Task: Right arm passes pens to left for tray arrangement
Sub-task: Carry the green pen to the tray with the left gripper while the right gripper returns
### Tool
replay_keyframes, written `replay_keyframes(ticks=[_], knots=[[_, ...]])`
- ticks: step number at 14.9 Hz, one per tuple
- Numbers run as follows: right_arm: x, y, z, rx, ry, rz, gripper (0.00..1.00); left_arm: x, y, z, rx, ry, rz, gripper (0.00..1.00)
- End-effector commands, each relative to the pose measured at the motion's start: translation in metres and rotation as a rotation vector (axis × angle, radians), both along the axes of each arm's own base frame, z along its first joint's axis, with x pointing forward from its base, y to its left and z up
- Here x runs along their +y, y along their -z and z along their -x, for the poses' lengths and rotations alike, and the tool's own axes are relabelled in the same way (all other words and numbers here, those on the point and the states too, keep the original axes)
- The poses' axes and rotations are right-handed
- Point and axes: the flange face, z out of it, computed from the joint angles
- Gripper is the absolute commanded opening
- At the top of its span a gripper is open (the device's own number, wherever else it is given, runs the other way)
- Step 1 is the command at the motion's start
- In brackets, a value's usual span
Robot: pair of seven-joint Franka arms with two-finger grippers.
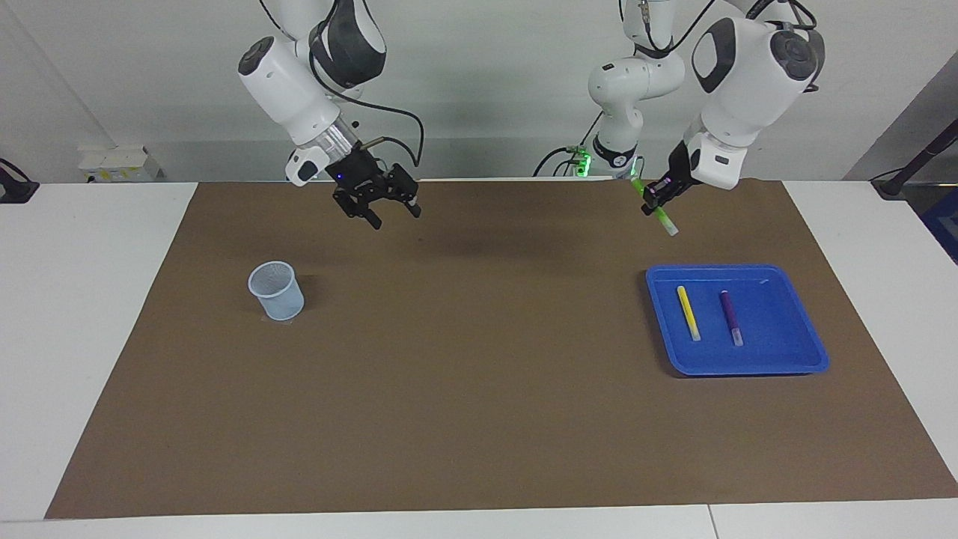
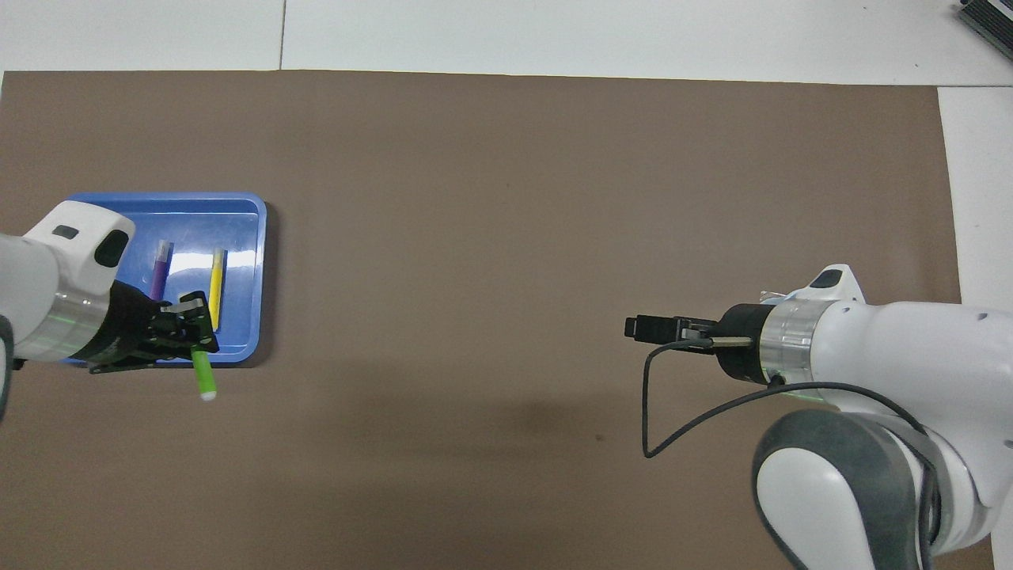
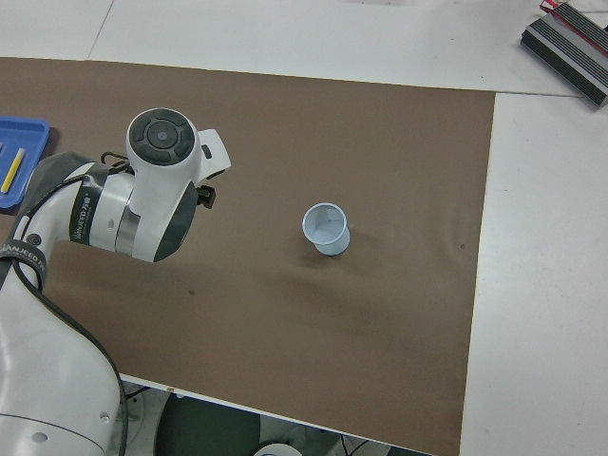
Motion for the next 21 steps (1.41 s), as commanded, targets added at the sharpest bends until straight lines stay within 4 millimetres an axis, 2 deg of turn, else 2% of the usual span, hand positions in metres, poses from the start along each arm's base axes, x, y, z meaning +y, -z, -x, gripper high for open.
replay_keyframes(ticks=[1, 3, 6, 7, 8, 11, 13, 14, 17, 20, 21], knots=[[-0.036, 0.003, -0.008, -0.013, -0.158, 0.136, 1.00, 0.046, -0.005, 0.001, -0.018, 0.163, -0.039, 0.00], [-0.054, -0.002, -0.018, -0.007, -0.232, 0.240, 1.00, 0.075, -0.004, -0.001, -0.029, 0.262, -0.078, 0.00], [-0.069, -0.010, -0.043, 0.029, -0.343, 0.399, 1.00, 0.102, 0.003, -0.006, -0.038, 0.366, -0.121, 0.00], [-0.075, -0.011, -0.052, 0.039, -0.383, 0.426, 1.00, 0.110, 0.010, -0.009, -0.038, 0.380, -0.117, 0.00], [-0.091, -0.020, -0.063, 0.045, -0.420, 0.449, 1.00, 0.119, 0.016, -0.012, -0.040, 0.401, -0.121, 0.00], [-0.125, -0.026, -0.095, 0.089, -0.506, 0.507, 1.00, 0.142, 0.040, -0.026, -0.046, 0.435, -0.126, 0.00], [-0.127, -0.028, -0.107, 0.106, -0.509, 0.482, 1.00, 0.154, 0.058, -0.034, -0.055, 0.454, -0.131, 0.00], [-0.122, -0.028, -0.103, 0.126, -0.511, 0.469, 1.00, 0.163, 0.067, -0.038, -0.063, 0.451, -0.134, 0.00], [-0.111, -0.025, -0.087, 0.229, -0.427, 0.442, 1.00, 0.172, 0.091, -0.049, -0.082, 0.457, -0.141, 0.00], [-0.077, -0.030, -0.053, 0.237, -0.411, 0.438, 1.00, 0.182, 0.114, -0.057, -0.105, 0.448, -0.138, 0.00], [-0.080, -0.031, -0.050, 0.248, -0.372, 0.430, 1.00, 0.184, 0.123, -0.060, -0.114, 0.451, -0.137, 0.00]])
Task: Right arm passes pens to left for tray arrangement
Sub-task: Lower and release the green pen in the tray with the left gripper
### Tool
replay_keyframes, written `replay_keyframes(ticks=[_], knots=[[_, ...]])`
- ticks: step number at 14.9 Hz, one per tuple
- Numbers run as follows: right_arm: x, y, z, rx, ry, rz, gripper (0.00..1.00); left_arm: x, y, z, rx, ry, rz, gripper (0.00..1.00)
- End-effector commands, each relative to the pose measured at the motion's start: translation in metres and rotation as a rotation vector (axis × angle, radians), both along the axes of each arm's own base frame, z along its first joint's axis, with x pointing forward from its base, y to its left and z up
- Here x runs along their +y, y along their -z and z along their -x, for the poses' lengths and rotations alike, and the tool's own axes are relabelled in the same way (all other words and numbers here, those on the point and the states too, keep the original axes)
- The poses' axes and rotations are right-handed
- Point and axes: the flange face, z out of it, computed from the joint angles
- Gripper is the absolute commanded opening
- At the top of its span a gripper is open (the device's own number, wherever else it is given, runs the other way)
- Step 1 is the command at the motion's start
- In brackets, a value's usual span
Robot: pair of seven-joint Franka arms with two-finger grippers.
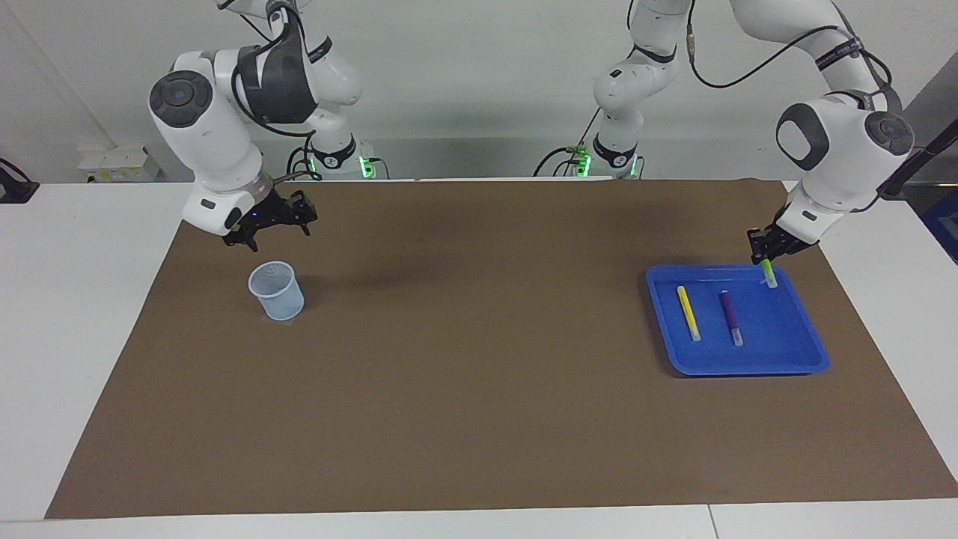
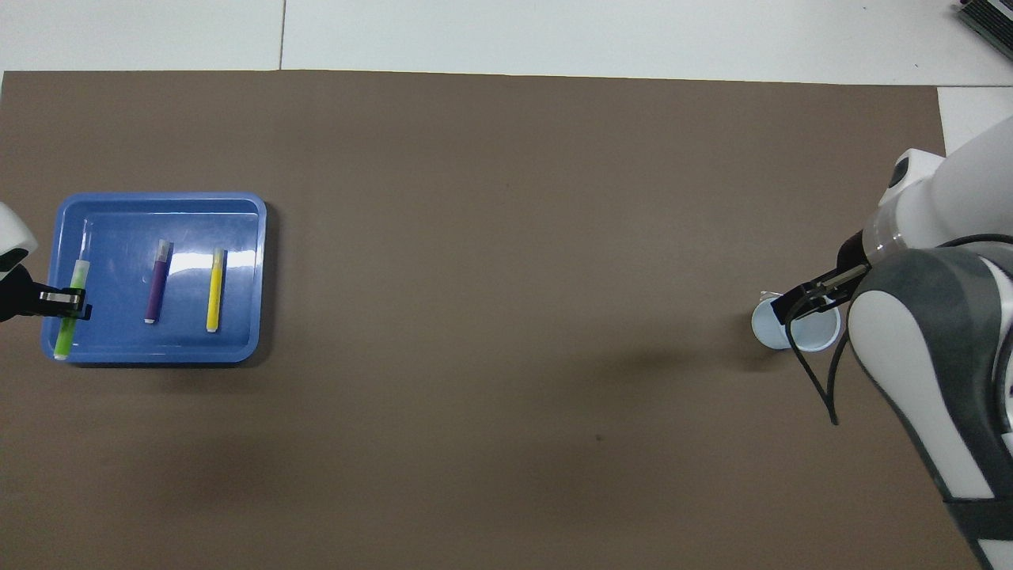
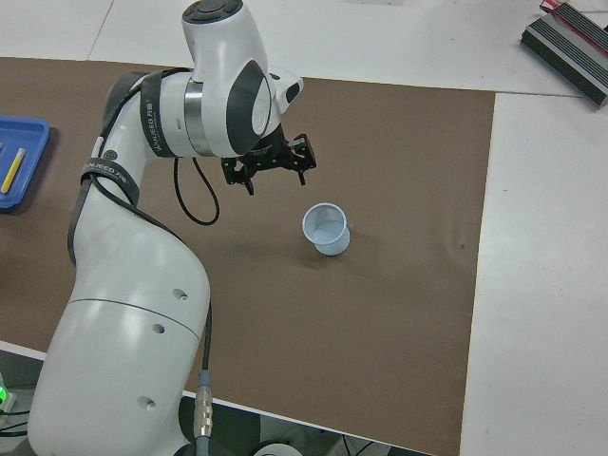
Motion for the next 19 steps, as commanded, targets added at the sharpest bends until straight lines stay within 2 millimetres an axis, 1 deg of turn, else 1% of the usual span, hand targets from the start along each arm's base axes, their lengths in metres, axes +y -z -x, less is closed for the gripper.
replay_keyframes(ticks=[1, 2, 3, 4, 5, 6, 7, 8, 9, 10, 11, 13, 16, 18, 19], knots=[[0.002, -0.007, 0.024, -0.002, 0.091, -0.001, 1.00, 0.009, 0.023, -0.006, -0.021, 0.026, -0.022, 0.00], [0.001, -0.006, 0.022, -0.002, 0.104, -0.008, 1.00, 0.011, 0.034, -0.009, -0.020, 0.029, -0.020, 0.00], [0.000, -0.004, 0.023, -0.001, 0.107, -0.007, 1.00, 0.013, 0.040, -0.011, -0.030, 0.029, -0.016, 0.00], [0.000, -0.003, 0.025, 0.002, 0.109, -0.004, 1.00, 0.017, 0.051, -0.013, -0.032, 0.022, -0.010, 0.00], [0.000, -0.006, 0.028, -0.003, 0.109, -0.003, 1.00, 0.018, 0.058, -0.017, -0.042, 0.021, -0.004, 0.00], [-0.002, -0.013, 0.029, -0.018, 0.105, -0.007, 1.00, 0.020, 0.066, -0.019, -0.052, 0.019, 0.000, 0.00], [0.003, -0.022, 0.033, -0.042, 0.106, -0.008, 1.00, 0.027, 0.074, -0.021, -0.053, 0.017, -0.002, 0.00], [0.004, -0.025, 0.031, -0.065, 0.105, -0.011, 1.00, 0.032, 0.080, -0.022, -0.062, 0.028, -0.021, 0.00], [0.004, -0.028, 0.033, -0.069, 0.102, -0.011, 1.00, 0.035, 0.091, -0.025, -0.072, 0.033, -0.021, 0.00], [0.001, -0.035, 0.038, -0.063, 0.103, -0.002, 1.00, 0.041, 0.097, -0.026, -0.086, 0.025, -0.019, 0.00], [0.000, -0.038, 0.041, -0.063, 0.102, 0.010, 1.00, 0.043, 0.105, -0.028, -0.095, 0.021, -0.014, 0.00], [-0.007, -0.034, 0.039, -0.074, 0.116, 0.009, 1.00, 0.044, 0.112, -0.030, -0.103, 0.017, -0.008, 0.00], [-0.010, -0.025, 0.032, -0.121, 0.120, 0.002, 1.00, 0.043, 0.129, -0.032, -0.132, 0.015, -0.001, 0.00], [-0.012, -0.015, 0.026, -0.103, 0.119, 0.007, 1.00, 0.044, 0.130, -0.032, -0.147, 0.034, -0.016, 0.00], [-0.009, -0.015, 0.027, -0.102, 0.113, 0.010, 1.00, 0.043, 0.130, -0.032, -0.142, 0.065, -0.040, 0.17]])
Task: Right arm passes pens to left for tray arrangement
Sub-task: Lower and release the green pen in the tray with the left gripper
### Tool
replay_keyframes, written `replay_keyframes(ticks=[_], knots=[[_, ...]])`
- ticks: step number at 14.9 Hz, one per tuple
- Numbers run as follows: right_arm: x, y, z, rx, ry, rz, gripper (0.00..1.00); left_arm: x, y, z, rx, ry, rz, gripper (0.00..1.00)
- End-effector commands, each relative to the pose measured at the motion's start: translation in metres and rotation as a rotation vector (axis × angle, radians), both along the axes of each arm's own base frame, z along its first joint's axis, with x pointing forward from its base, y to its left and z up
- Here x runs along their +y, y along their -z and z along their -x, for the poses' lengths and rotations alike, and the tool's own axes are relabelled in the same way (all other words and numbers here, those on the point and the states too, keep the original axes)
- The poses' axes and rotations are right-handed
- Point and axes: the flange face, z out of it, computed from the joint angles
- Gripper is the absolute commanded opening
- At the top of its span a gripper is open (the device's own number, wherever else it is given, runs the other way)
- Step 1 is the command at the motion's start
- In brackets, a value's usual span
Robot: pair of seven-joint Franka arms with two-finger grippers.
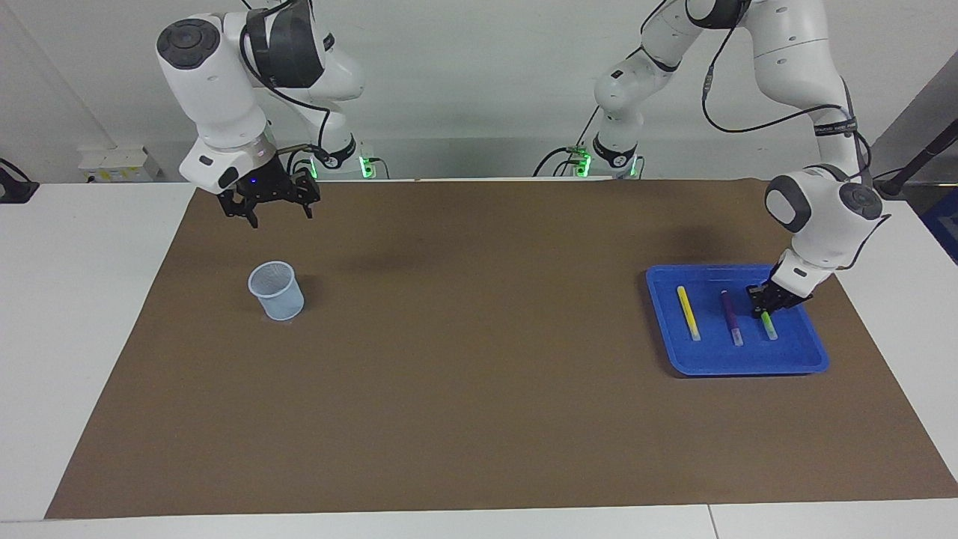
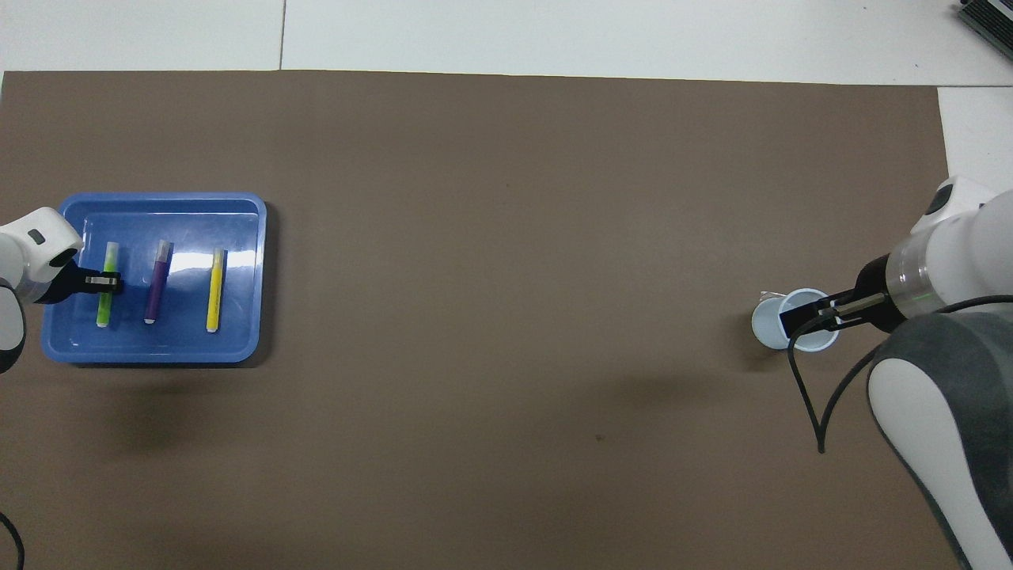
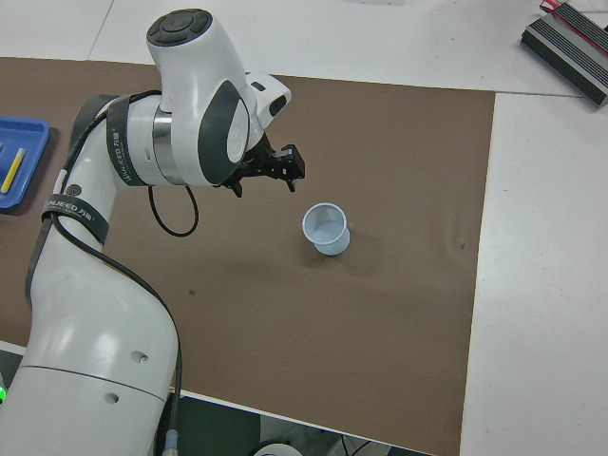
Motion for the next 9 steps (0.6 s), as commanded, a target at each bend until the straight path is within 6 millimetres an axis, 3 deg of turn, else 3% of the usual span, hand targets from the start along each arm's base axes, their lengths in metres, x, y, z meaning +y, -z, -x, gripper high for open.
replay_keyframes(ticks=[1, 2, 8, 9], knots=[[0.005, 0.003, 0.000, 0.001, -0.003, 0.005, 1.00, 0.001, 0.010, 0.003, -0.007, 0.038, -0.038, 0.77], [0.006, 0.003, 0.000, 0.005, -0.006, 0.005, 1.00, 0.002, 0.008, 0.002, -0.010, 0.033, -0.038, 1.00], [0.000, -0.004, 0.004, 0.024, -0.016, 0.003, 1.00, 0.005, 0.000, -0.002, -0.007, 0.027, -0.043, 1.00], [-0.011, -0.003, 0.005, 0.041, 0.006, -0.008, 1.00, 0.005, -0.004, -0.004, -0.001, 0.029, -0.044, 1.00]])
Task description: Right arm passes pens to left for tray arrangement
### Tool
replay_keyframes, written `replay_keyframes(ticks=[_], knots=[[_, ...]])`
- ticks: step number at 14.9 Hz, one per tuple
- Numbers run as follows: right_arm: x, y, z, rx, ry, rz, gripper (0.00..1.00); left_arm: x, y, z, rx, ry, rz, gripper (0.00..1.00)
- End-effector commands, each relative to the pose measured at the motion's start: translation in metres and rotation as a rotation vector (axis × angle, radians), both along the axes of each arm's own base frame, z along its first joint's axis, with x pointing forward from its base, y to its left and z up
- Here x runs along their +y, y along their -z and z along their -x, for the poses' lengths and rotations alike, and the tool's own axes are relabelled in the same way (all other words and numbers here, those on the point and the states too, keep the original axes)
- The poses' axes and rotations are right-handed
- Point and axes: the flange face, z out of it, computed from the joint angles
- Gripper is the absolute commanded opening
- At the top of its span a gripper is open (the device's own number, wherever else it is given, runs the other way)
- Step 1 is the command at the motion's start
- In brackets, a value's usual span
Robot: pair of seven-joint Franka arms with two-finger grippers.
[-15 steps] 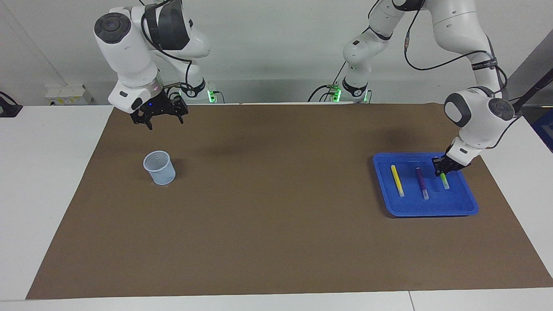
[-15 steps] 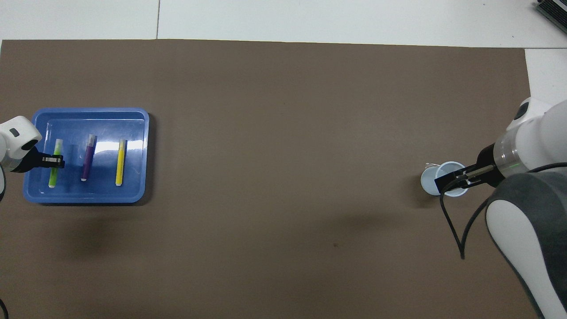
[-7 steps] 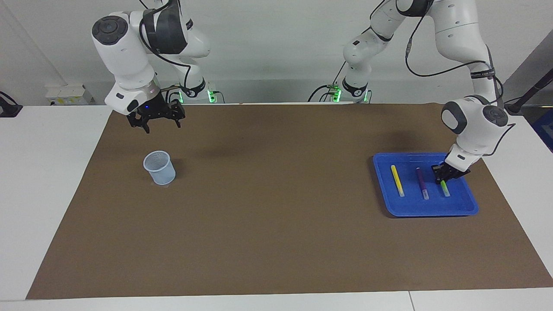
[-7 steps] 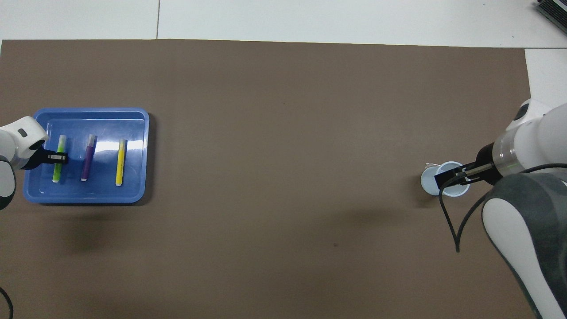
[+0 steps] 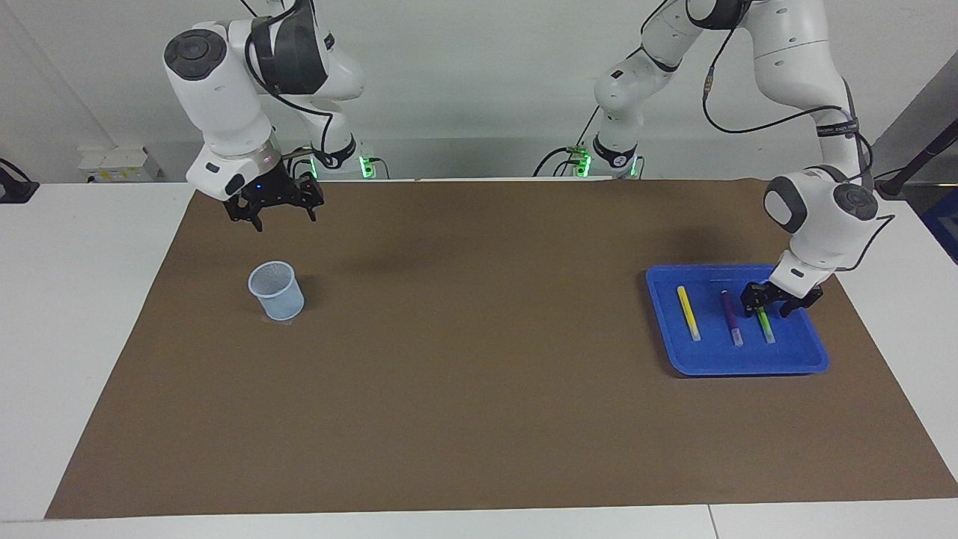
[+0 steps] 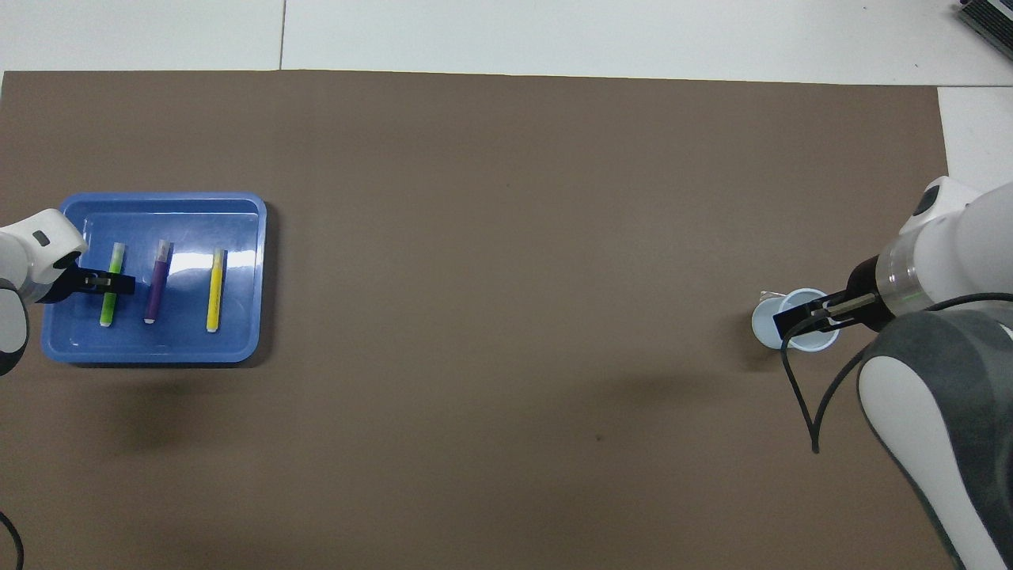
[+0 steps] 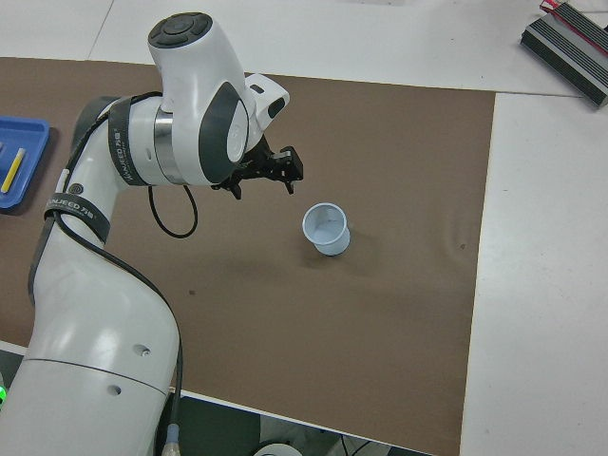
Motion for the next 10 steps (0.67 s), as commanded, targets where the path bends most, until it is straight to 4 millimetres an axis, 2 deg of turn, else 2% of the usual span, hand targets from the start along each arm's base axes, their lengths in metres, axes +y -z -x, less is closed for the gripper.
replay_keyframes(ticks=[1, 3, 4, 5, 6, 7, 8, 10], knots=[[-0.016, -0.009, 0.005, 0.032, 0.020, -0.015, 1.00, 0.005, -0.012, -0.006, 0.010, 0.000, -0.018, 1.00], [-0.008, -0.013, 0.007, 0.040, 0.014, -0.013, 1.00, 0.006, -0.033, -0.015, 0.031, -0.005, -0.026, 1.00], [-0.013, -0.014, 0.007, 0.041, 0.027, -0.014, 1.00, 0.007, -0.047, -0.019, 0.042, -0.010, -0.028, 1.00], [-0.011, -0.022, 0.007, 0.038, 0.025, -0.015, 1.00, 0.006, -0.060, -0.024, 0.053, -0.013, -0.030, 1.00], [-0.005, -0.041, 0.008, 0.032, 0.015, -0.014, 1.00, 0.003, -0.071, -0.027, 0.064, -0.018, -0.033, 1.00], [-0.005, -0.051, 0.009, 0.038, 0.013, -0.014, 1.00, -0.003, -0.085, -0.030, 0.065, -0.032, -0.038, 1.00], [-0.007, -0.051, 0.008, 0.032, 0.017, -0.015, 1.00, -0.011, -0.096, -0.032, 0.068, -0.056, -0.043, 1.00], [-0.010, -0.042, 0.008, 0.032, 0.024, -0.020, 1.00, -0.037, -0.124, -0.036, 0.077, -0.100, -0.057, 1.00]])
